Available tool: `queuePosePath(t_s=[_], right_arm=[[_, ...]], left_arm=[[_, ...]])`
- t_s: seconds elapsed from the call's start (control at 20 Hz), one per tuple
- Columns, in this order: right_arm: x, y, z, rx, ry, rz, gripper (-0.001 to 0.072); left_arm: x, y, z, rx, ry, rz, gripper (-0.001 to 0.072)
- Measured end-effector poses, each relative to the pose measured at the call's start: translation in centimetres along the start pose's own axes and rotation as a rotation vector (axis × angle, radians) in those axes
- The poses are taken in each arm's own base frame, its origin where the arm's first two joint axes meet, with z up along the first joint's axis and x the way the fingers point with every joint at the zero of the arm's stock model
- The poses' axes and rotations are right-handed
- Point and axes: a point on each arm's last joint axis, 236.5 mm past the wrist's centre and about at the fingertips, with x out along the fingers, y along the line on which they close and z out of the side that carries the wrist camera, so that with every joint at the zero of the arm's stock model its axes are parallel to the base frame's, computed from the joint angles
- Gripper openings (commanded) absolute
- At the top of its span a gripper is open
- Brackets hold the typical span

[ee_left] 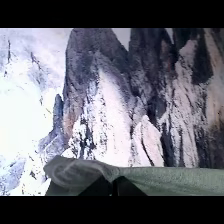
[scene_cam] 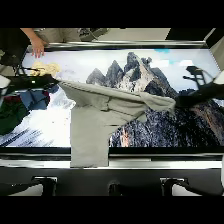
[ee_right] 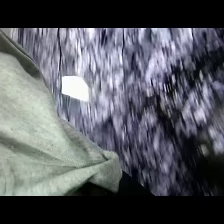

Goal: Fold the shirts.

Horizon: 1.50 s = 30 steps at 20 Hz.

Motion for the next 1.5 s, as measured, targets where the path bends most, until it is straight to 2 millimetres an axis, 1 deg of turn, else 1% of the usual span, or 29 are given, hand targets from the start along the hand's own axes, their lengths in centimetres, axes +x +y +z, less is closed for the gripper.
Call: queuePosePath(t_s=[0.1,0.15,0.2,0.25,0.3,0.35,0.4,0.45,0.5,0.55,0.6,0.7,0.8,0.9,0.95,1.0,1.05,1.15,1.25,1.3,1.35,1.4,1.45,1.5], right_arm=[[4.7,-0.5,3.1,0.073,-0.069,0.063,0.0060],[6.8,-0.7,4.4,0.114,-0.103,0.092,0.0129],[8.4,-0.7,5.7,0.156,-0.140,0.125,0.0327],[9.6,-0.5,6.7,0.190,-0.173,0.158,0.0570],[10.2,-0.3,7.7,0.202,-0.206,0.189,0.0669],[10.1,0.1,8.7,0.194,-0.247,0.220,0.0670],[9.4,0.3,9.4,0.174,-0.274,0.246,0.0670],[8.4,0.4,9.7,0.150,-0.289,0.266,0.0669],[7.3,0.2,9.6,0.126,-0.292,0.279,0.0668],[6.2,0.3,9.1,0.103,-0.283,0.296,0.0667],[5.6,0.2,8.1,0.080,-0.250,0.306,0.0667],[5.6,0.4,5.0,0.038,-0.140,0.322,0.0667],[6.6,1.0,1.9,0.025,-0.037,0.351,0.0667],[7.7,1.9,-0.1,0.020,0.027,0.373,0.0667],[8.2,2.3,-0.8,0.015,0.051,0.381,0.0668],[8.7,2.7,-1.2,0.011,0.066,0.387,0.0671],[9.1,3.1,-1.5,0.007,0.077,0.390,0.0678],[9.8,3.6,-1.8,-0.003,0.089,0.391,0.0684],[10.4,4.4,-1.9,-0.018,0.100,0.393,0.0694],[10.9,5.0,-1.9,-0.029,0.108,0.397,0.0695],[11.3,5.5,-1.9,-0.041,0.114,0.399,0.0695],[11.9,6.1,-1.8,-0.051,0.117,0.398,0.0695],[12.5,6.4,-1.7,-0.057,0.117,0.394,0.0695],[13.1,6.7,-1.4,-0.054,0.112,0.390,0.0693]], left_arm=[[3.4,1.8,-0.1,-0.043,0.010,0.009,0.0041],[5.0,2.6,-0.5,-0.066,0.026,0.010,0.0046],[6.3,3.2,-1.0,-0.089,0.041,0.008,0.0191],[7.2,3.5,-1.4,-0.112,0.053,0.002,0.0516],[7.9,3.8,-1.8,-0.136,0.068,-0.007,0.0680],[8.2,4.0,-2.1,-0.160,0.088,-0.019,0.0673],[7.9,4.1,-2.2,-0.171,0.110,-0.032,0.0672],[7.2,4.6,-2.4,-0.177,0.144,-0.038,0.0672],[6.3,5.4,-2.9,-0.184,0.191,-0.033,0.0672],[5.1,6.5,-3.9,-0.195,0.255,-0.012,0.0671],[3.9,7.8,-5.4,-0.204,0.323,0.017,0.0670],[1.1,10.3,-9.6,-0.236,0.478,0.091,0.0666],[-1.1,11.5,-14.6,-0.281,0.606,0.133,0.0664],[-2.4,11.1,-19.6,-0.325,0.706,0.130,0.0653],[-2.8,10.6,-22.1,-0.346,0.754,0.115,0.0614],[-2.8,10.0,-24.2,-0.360,0.786,0.098,0.0604],[-2.7,9.3,-25.8,-0.373,0.805,0.077,0.0604],[-1.9,8.0,-28.2,-0.390,0.817,0.048,0.0603],[-0.8,6.3,-29.1,-0.409,0.802,0.007,0.0595],[-0.2,5.7,-29.3,-0.407,0.787,0.000,0.0568],[0.4,5.2,-29.4,-0.407,0.768,-0.006,0.0387],[1.3,5.1,-29.4,-0.398,0.743,0.003,0.0239],[1.9,5.0,-29.5,-0.392,0.727,0.014,0.0057],[2.4,4.9,-29.4,-0.385,0.710,0.019,0.0041]])
